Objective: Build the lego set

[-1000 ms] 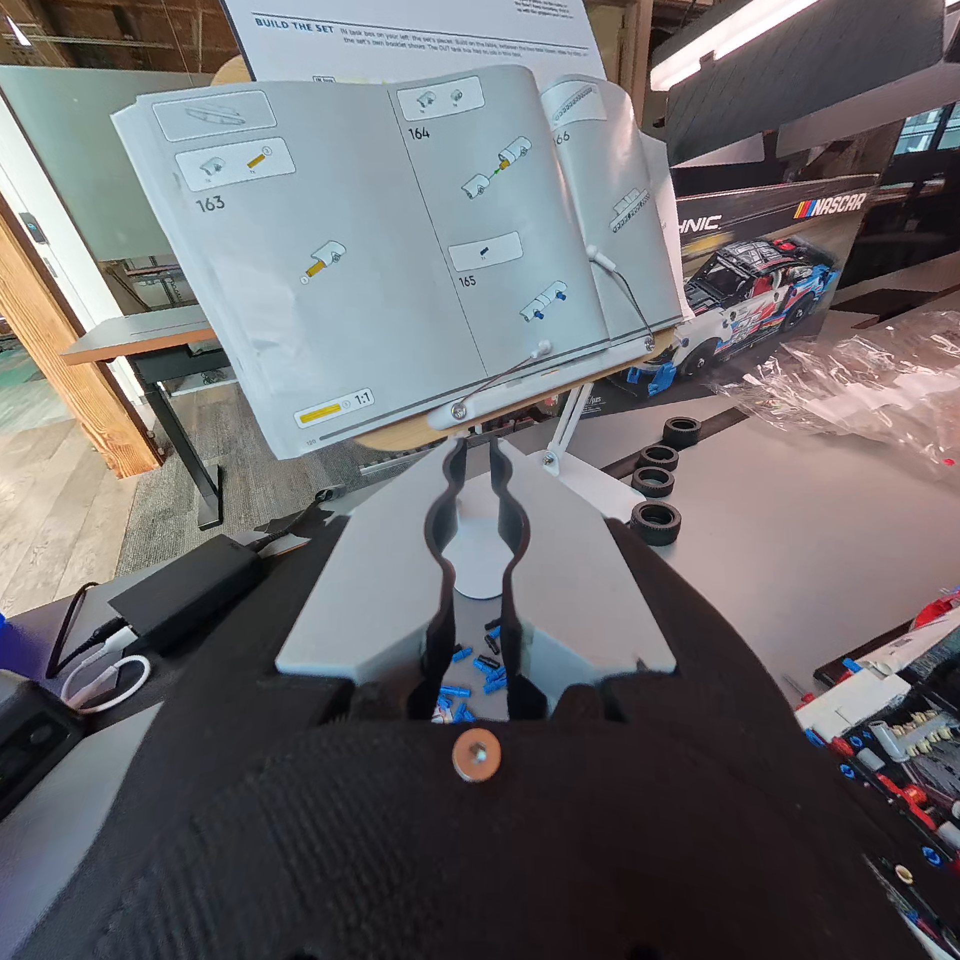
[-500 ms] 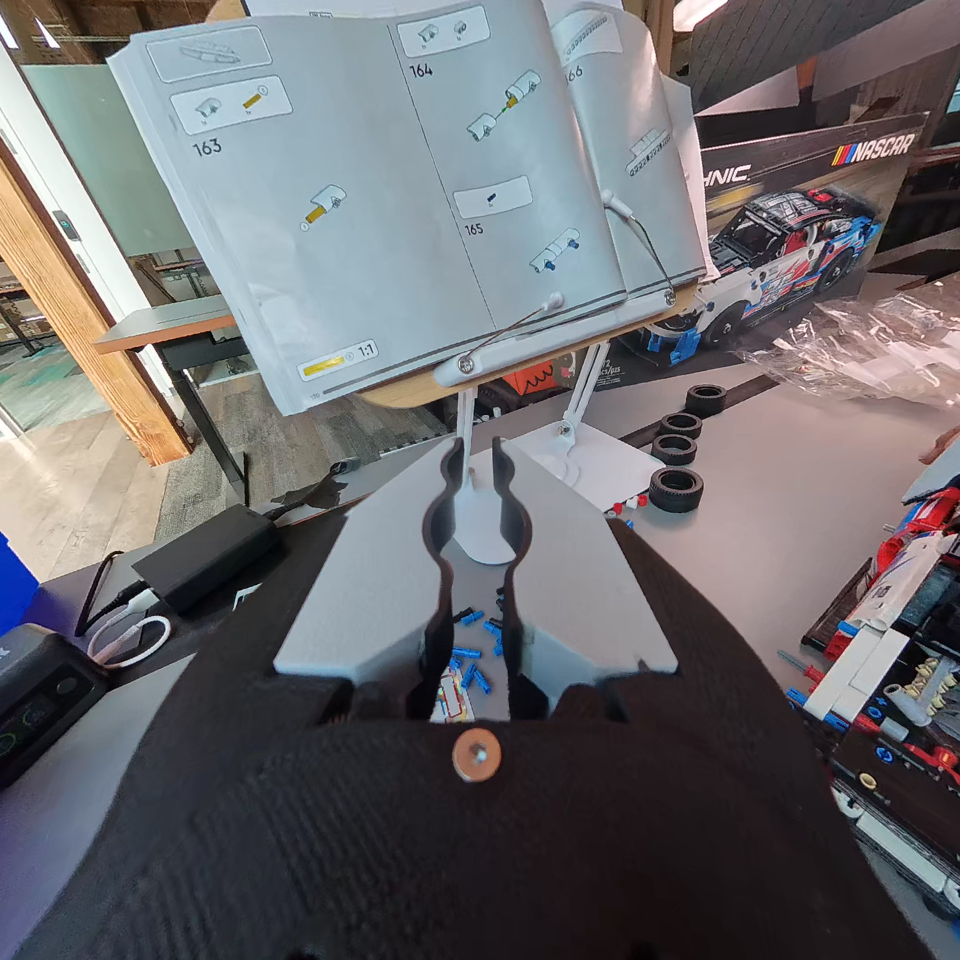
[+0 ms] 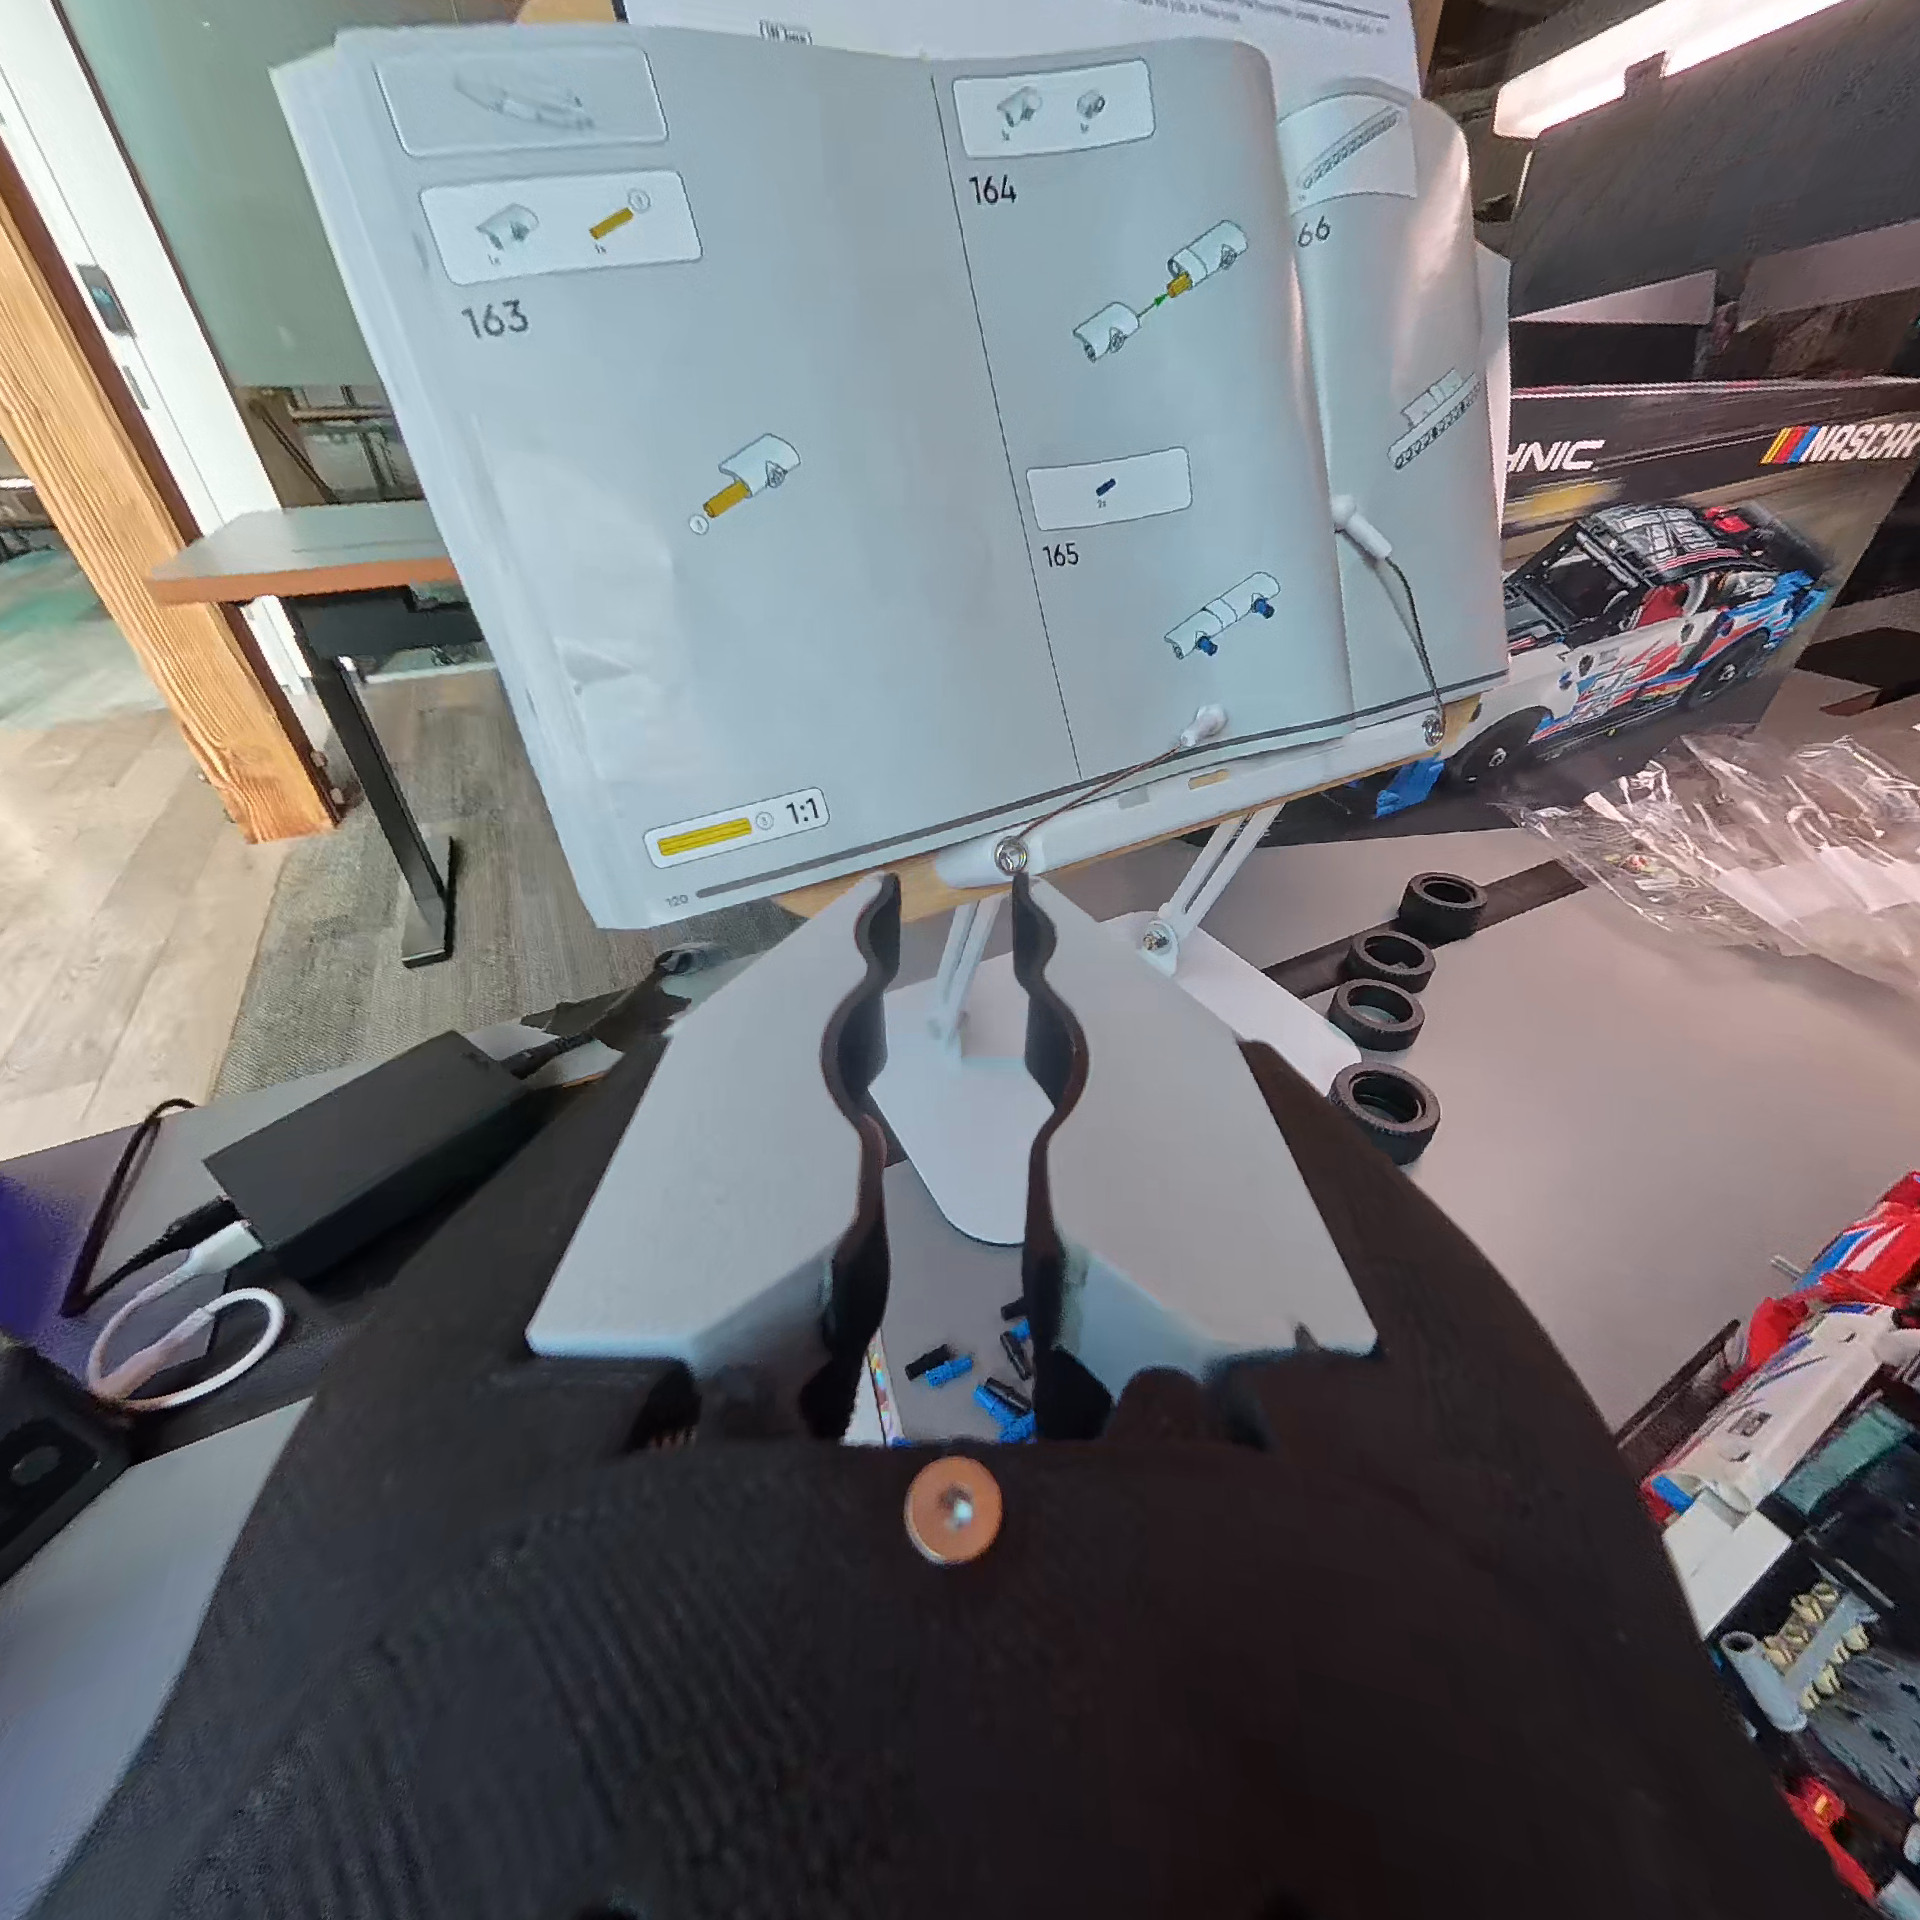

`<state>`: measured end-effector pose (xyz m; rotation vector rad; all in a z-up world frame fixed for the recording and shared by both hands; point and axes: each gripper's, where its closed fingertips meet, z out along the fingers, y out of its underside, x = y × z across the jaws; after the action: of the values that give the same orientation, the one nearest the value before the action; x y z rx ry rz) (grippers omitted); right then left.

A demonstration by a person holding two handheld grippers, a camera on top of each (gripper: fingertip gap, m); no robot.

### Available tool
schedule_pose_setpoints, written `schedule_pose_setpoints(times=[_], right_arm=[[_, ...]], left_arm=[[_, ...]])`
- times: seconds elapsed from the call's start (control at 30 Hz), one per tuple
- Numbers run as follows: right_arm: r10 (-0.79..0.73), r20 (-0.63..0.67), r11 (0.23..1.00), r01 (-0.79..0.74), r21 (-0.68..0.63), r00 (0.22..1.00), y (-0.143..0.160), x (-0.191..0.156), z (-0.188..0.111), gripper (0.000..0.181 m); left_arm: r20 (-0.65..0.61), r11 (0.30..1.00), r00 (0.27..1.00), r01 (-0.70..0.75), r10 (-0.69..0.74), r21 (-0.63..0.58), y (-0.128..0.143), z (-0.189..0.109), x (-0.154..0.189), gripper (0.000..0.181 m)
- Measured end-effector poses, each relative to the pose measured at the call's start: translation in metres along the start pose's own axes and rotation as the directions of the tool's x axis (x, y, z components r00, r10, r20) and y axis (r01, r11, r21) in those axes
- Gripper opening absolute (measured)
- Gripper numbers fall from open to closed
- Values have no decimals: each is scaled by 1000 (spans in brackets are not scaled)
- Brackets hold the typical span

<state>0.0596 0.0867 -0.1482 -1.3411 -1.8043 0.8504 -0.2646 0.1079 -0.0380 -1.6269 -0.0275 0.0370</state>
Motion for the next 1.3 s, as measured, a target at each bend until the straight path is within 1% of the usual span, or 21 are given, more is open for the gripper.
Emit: schedule_pose_setpoints(times=[0.07, 0.1, 0.17, 0.2, 0.27, 0.3, 0.33, 0.4, 0.43, 0.5, 0.53, 0.57, 0.67, 0.73, 0.77, 0.83, 0.87, 0.93, 1.07, 1.17, 1.3], right_arm=[[60, -137, 992, -43, 120, 989, -12, 20, -7, 85], [122, -200, 978, -84, 191, 972, -21, 35, -11, 81], [273, -321, 939, -179, 293, 907, -32, 76, -19, 64], [314, -386, 927, -193, 321, 868, -36, 98, -21, 49], [345, -512, 914, -158, 373, 786, -50, 142, -23, 20], [333, -563, 918, -122, 378, 757, -58, 162, -20, 6], [306, -605, 925, -79, 372, 735, -68, 180, -13, 0], [256, -661, 941, -25, 338, 705, -82, 212, 8, 0], [260, -670, 943, -34, 331, 696, -85, 225, 20, 0], [285, -703, 952, -110, 285, 651, -76, 252, 40, 0], [303, -717, 950, -139, 279, 628, -70, 262, 46, 0], [310, -727, 947, -132, 293, 613, -71, 267, 47, 0], [281, -750, 958, -125, 259, 599, -67, 278, 50, 0], [302, -733, 953, -169, 252, 610, -60, 279, 53, 0], [299, -729, 954, -162, 254, 616, -60, 278, 52, 0], [309, -710, 947, -136, 291, 633, -66, 270, 44, 0], [333, -680, 936, -140, 323, 653, -70, 261, 40, 0], [362, -613, 912, -132, 388, 702, -79, 238, 29, 0], [322, -539, 904, -84, 418, 778, -83, 180, 3, 0], [306, -493, 903, -84, 421, 815, -70, 135, -19, 0], [357, -462, 889, -144, 434, 812, -42, 88, -45, 0]], left_arm=[[-16, 998, 998, 54, -54, -22, 2, 17, -3, 22], [1, 997, 998, 68, -68, -26, 3, 26, -7, 21], [28, 995, 995, 98, -97, -17, 6, 39, -10, 20], [30, 992, 992, 123, -123, -3, 7, 43, -8, 21], [36, 988, 987, 152, -153, 31, 7, 47, -2, 20], [43, 987, 987, 155, -157, 48, 7, 47, 0, 19], [49, 986, 987, 153, -156, 64, 7, 47, 3, 19], [58, 989, 989, 130, -134, 68, 9, 47, 7, 18], [64, 992, 991, 112, -116, 61, 10, 47, 9, 18], [70, 994, 993, 86, -90, 62, 8, 44, 11, 19], [74, 995, 994, 74, -79, 60, 7, 42, 11, 19], [80, 997, 995, 59, -63, 59, 5, 40, 10, 19], [110, 998, 994, 7, -14, 68, -8, 35, 3, 18], [130, 997, 992, -10, 0, 75, -21, 33, -5, 17], [138, 996, 990, -18, 7, 83, -30, 32, -9, 16], [170, 995, 985, -50, 34, 88, -46, 32, -22, 13], [186, 994, 981, -67, 49, 88, -53, 33, -28, 11], [203, 992, 977, -90, 71, 88, -67, 35, -39, 7], [237, 988, 966, -125, 102, 85, -89, 42, -58, 0], [246, 989, 964, -127, 104, 80, -96, 49, -67, 0], [252, 985, 961, -143, 115, 95, -102, 55, -72, 0]])
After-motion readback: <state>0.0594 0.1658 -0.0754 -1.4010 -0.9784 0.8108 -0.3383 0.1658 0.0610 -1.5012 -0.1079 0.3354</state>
